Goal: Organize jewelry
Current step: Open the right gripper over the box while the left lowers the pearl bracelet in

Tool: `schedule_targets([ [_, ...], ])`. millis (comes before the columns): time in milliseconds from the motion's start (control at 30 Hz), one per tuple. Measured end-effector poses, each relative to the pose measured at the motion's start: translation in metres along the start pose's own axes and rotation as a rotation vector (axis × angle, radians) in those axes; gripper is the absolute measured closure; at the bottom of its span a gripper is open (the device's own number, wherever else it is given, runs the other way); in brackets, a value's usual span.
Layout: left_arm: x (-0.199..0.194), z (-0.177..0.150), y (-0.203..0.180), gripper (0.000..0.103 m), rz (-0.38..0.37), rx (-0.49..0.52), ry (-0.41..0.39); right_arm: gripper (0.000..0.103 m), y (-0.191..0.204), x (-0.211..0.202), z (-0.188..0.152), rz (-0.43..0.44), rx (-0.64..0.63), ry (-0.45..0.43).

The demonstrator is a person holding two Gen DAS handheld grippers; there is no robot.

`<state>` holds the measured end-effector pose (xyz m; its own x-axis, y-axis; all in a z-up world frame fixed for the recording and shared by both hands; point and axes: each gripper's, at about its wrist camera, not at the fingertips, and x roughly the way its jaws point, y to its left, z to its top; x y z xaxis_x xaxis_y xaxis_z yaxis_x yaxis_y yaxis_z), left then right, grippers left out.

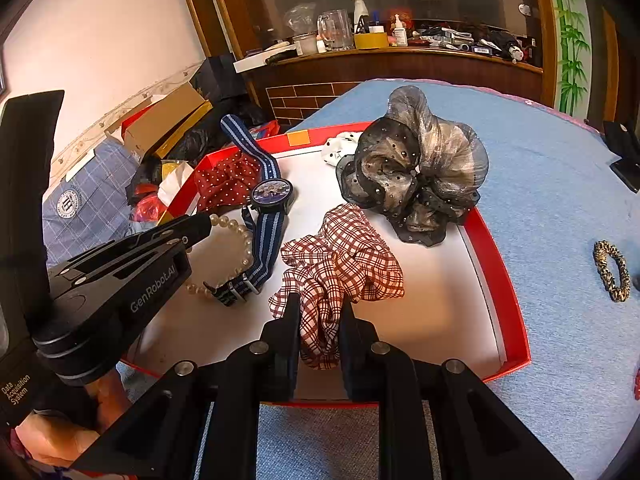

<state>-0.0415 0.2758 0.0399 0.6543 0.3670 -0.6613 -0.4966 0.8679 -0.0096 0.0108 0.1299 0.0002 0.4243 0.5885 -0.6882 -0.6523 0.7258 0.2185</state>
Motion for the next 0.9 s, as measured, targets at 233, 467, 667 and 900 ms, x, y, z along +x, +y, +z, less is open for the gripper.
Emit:
schedule_targets([
  [233, -0.004, 0.001, 0.001, 0.092, -0.001, 0.003, -0.022, 0.078, -0.001, -0.005, 0.001, -0.011, -0.007, -0.013],
  [467, -0.011, 0.003, 0.004, 0.082, -0.005, -0.014, -0.051, 0.066, -0.006, -0.019, 0.002, -0.009, 0.004, -0.058],
  [667, -0.013, 0.004, 0.005, 0.082, -0.003, -0.017, -0.060, 0.066, -0.010, -0.028, 0.002, 0.005, 0.016, -0.085],
  [900, -0.014, 0.005, 0.006, 0.076, 0.002, -0.014, -0.071, 0.066, -0.016, -0.035, 0.001, 0.010, 0.042, -0.106],
])
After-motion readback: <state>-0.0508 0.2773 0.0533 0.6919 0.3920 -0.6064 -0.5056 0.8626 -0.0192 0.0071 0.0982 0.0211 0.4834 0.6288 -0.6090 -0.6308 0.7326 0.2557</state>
